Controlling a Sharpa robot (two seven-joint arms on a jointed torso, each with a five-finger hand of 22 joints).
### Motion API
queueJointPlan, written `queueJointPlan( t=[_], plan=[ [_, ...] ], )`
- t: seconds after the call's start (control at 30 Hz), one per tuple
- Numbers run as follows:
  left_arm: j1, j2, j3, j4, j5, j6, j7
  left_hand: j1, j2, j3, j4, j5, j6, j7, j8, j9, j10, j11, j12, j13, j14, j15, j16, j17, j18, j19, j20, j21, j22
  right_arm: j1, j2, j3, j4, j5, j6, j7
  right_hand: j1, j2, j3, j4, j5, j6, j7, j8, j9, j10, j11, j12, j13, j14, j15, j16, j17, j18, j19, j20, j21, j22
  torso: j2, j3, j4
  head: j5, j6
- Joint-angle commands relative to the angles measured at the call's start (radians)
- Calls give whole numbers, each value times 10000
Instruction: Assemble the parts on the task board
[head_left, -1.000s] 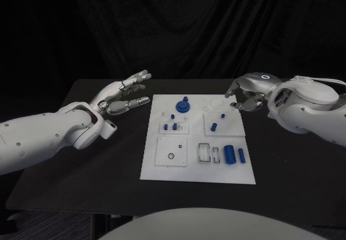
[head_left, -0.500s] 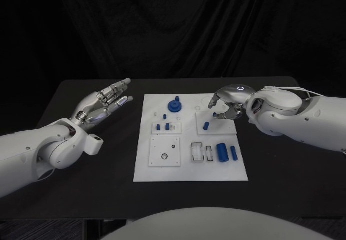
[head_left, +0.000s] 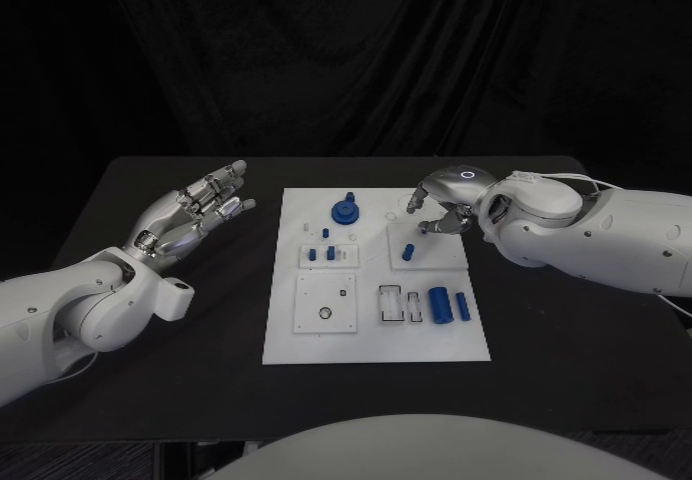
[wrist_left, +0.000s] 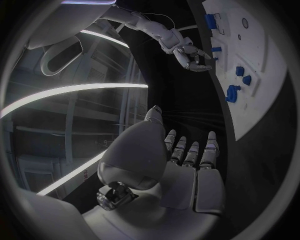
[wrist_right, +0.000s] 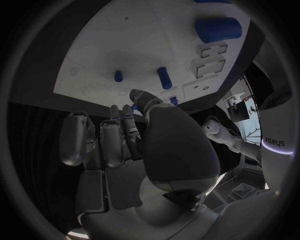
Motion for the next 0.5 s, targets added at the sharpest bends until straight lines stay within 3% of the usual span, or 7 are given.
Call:
queueJointPlan(
  t=[0.03,0.17,0.23,0.3,0.5],
  plan=[
    [-14,33,10,34,164,240,1352,125,5,-32,-26,101,8,45,-30,1,-5,91,42,13,-3,91,19,16,95,4,85,20,14,-100,26,2,-135,-99,-164,-56,99,-18,89,-21,94,79,-1,7,12,73,-7,-66,-50,329,37,28,166,106,37,-32,-32,1645,-3,-2,-20,-14,-1],
    [-19,56,9,28,165,248,1352,144,5,-36,-26,122,4,44,-31,1,3,99,47,14,-2,95,19,16,95,10,94,21,6,-167,47,2,-242,-99,-25,-212,-15,-43,105,9,133,94,31,-4,13,111,-7,-82,-126,309,37,-9,100,120,13,-30,-95,1627,-18,-10,8,-23,-1],
    [-21,78,9,14,165,237,1358,156,7,-39,-23,140,15,45,-29,2,9,107,52,15,-12,91,16,14,98,-12,86,12,-59,-194,49,2,-274,-99,-20,-300,-458,-34,-26,267,-128,115,48,-23,17,222,-37,-62,-224,306,22,-11,65,128,6,-35,-127,1615,-13,-17,-11,-8,-1],
    [-25,100,9,-3,165,236,1363,239,24,-68,-4,178,38,77,-25,6,43,168,71,20,-52,63,4,3,97,-246,-91,-79,-438,-223,42,2,-287,-99,-95,-348,-934,-31,-285,543,-162,190,98,-13,33,475,-114,28,-288,331,-35,27,78,115,46,-71,-60,1632,-4,-17,-25,20,-1],
    [-52,145,9,-64,165,268,1351,277,35,-76,-6,215,27,96,-27,5,44,186,68,20,-63,68,1,0,86,-304,-114,-89,-503,-266,5,2,-290,-99,-63,-499,-1008,2,-383,562,-9,287,111,0,50,737,-186,73,-360,354,-98,55,78,108,76,-132,-33,1640,4,-18,-29,15,-1]
  ],
)
